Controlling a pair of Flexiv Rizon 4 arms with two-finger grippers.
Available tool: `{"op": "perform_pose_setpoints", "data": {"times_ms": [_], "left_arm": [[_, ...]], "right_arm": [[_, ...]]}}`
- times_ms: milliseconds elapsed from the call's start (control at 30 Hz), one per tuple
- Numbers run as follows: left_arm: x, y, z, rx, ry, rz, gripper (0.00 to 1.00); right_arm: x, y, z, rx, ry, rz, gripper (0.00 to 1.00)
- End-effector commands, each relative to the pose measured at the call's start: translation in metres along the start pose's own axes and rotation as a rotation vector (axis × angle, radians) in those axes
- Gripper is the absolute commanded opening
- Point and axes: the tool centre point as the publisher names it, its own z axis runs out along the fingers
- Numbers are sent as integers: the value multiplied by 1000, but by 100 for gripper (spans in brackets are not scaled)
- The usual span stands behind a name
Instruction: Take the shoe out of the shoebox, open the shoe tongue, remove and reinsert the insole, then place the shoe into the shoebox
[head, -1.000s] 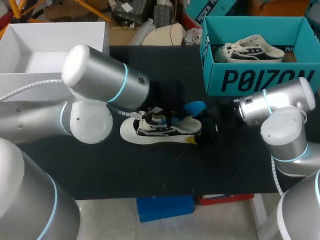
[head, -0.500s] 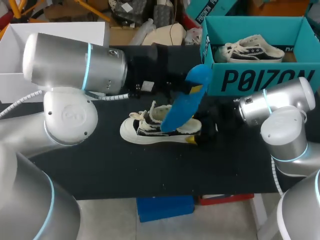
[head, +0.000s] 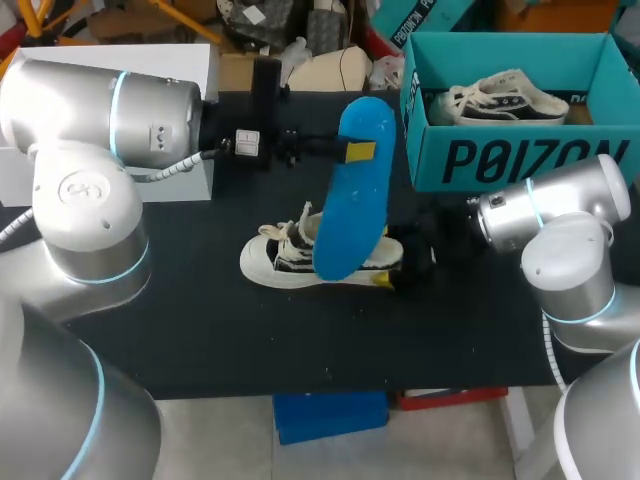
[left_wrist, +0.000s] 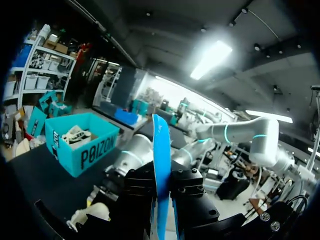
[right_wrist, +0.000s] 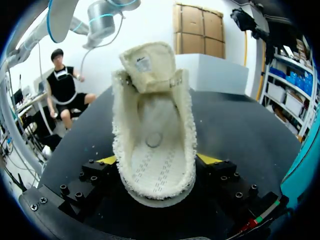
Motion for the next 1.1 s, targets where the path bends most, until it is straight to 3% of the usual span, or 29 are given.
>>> {"op": "perform_pose_setpoints", "data": {"times_ms": [33, 200, 233, 300, 367, 800, 1100], "left_arm": [[2, 4, -7, 6, -1, 1, 0], [2, 4, -7, 6, -1, 1, 0], [7, 4, -7, 56, 26, -67, 0], [15, 1, -8, 41, 31, -78, 0], [24, -7, -7, 75, 60, -118, 0], [93, -75, -4, 114, 118, -79, 0], [143, -99, -4, 97, 153, -92, 0]], "right_arm": [[0, -3, 3, 1, 0, 1, 0], [0, -3, 3, 1, 0, 1, 0], [0, -3, 3, 1, 0, 1, 0], [0, -3, 3, 1, 0, 1, 0], [0, -3, 3, 1, 0, 1, 0], [0, -3, 3, 1, 0, 1, 0], [0, -3, 3, 1, 0, 1, 0]]}}
